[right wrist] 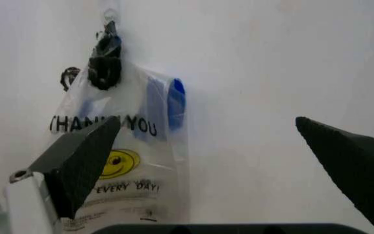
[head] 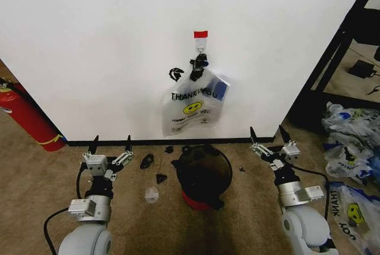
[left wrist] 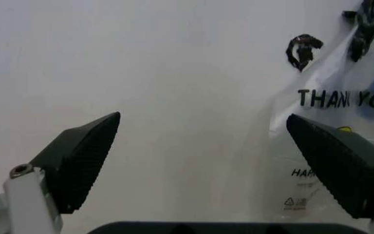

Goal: Pick up the garbage bag from the wall and place it over the trash bin.

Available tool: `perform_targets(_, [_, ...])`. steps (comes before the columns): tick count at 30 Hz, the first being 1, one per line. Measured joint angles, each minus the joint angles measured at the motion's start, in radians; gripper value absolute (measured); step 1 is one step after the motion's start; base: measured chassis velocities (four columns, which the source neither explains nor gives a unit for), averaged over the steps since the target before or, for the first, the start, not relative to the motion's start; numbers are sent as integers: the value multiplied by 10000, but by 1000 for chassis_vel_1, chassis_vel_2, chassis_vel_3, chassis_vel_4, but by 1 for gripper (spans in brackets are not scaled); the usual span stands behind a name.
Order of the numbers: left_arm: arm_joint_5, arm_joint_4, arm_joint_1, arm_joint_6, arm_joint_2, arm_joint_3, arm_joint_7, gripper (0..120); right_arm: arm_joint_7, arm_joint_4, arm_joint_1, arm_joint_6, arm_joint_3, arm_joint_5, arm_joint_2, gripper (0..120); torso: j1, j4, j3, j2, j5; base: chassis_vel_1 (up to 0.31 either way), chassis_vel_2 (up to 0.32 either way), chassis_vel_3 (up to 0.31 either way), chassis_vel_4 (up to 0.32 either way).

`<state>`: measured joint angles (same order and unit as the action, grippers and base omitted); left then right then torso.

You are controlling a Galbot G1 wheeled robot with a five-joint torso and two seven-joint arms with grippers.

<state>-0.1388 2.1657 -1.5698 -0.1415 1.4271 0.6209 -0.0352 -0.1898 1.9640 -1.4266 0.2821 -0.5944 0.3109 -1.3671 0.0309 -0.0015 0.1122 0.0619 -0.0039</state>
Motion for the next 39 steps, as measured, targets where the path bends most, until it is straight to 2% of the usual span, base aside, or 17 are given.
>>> perform_targets(4, [157, 95, -15, -14, 213, -99, 15, 100, -229, -249, 106, 226, -48, -188, -103, 100, 0, 0, 0, 0, 0, 0, 0, 0, 0])
perform_targets(19, [209, 226, -225, -159, 241, -12, 20, 100, -294, -509, 277, 479, 72, 137, -135, 100, 0, 1, 0, 0, 0, 0, 0, 0, 0])
perform_targets(23, [325, 232, -281, -245, 314, -42, 21, 100, -819, -838, 480, 480, 359, 1670, 9, 100, 0, 0, 0, 0, 0, 0, 0, 0, 0])
perform_targets(35, [452, 239, -377, -329, 388, -58, 25, 100, -1575, -1110, 975, 157, 882, 3906, 247, 100, 0, 1, 1, 0, 0, 0, 0, 0, 0])
perform_targets(39, [554, 271, -401, -345, 390, -36, 32, 100, -1444, -1656, 2254, -79, 2177, 6412, 473, 100, 0, 0, 0, 0, -1, 0, 0, 0, 0])
